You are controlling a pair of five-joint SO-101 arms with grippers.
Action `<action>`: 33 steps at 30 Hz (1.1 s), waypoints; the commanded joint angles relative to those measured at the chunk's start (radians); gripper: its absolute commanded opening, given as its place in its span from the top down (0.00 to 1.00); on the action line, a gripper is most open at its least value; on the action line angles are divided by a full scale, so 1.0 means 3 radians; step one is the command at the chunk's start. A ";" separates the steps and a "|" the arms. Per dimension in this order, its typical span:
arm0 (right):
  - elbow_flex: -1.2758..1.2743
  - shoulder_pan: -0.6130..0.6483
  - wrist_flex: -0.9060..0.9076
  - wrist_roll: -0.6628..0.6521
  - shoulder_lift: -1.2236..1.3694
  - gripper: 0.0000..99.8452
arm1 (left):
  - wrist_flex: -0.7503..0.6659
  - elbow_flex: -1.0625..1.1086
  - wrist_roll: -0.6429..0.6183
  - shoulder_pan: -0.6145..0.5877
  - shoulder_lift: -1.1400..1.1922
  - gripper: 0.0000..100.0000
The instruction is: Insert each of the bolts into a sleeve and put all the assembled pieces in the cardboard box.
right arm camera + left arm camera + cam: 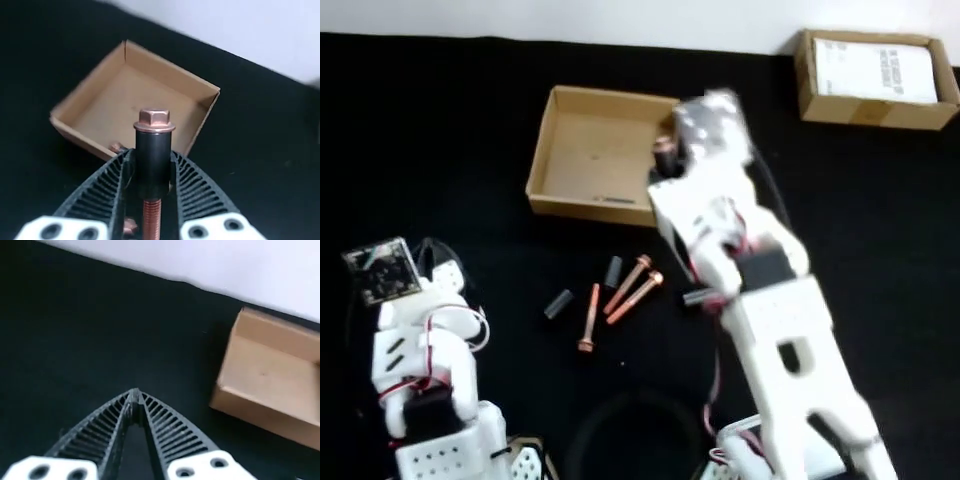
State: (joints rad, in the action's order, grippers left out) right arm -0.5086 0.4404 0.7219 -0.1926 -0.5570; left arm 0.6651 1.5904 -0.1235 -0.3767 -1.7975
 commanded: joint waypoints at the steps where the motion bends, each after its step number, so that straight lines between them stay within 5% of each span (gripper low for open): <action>1: 0.0729 -0.0038 0.0079 -0.0777 0.0504 0.99 | -0.0286 0.0350 -0.0026 -0.0043 -0.0013 0.99; 8: 0.1373 0.0043 0.0079 -0.1591 0.1276 0.99 | 0.0266 0.0355 -0.0803 -0.0059 0.0018 0.99; 16: 0.1399 0.0182 -0.0018 -0.1990 0.2192 0.99 | 0.0399 0.0355 -0.0634 -0.0043 0.0013 0.99; 23: 0.1404 0.0207 -0.1000 -0.2342 0.2969 0.99 | 0.0419 0.0355 -0.0517 0.0028 0.0003 0.99; 33: 0.1378 0.0350 -0.1225 -0.2527 0.3158 0.99 | 0.0419 0.0355 -0.0517 0.0028 -0.0008 0.99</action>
State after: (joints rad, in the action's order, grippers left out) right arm -0.1327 0.5063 0.3629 -0.9306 0.3959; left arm 0.7894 1.6794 -0.2846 -0.3844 -1.7960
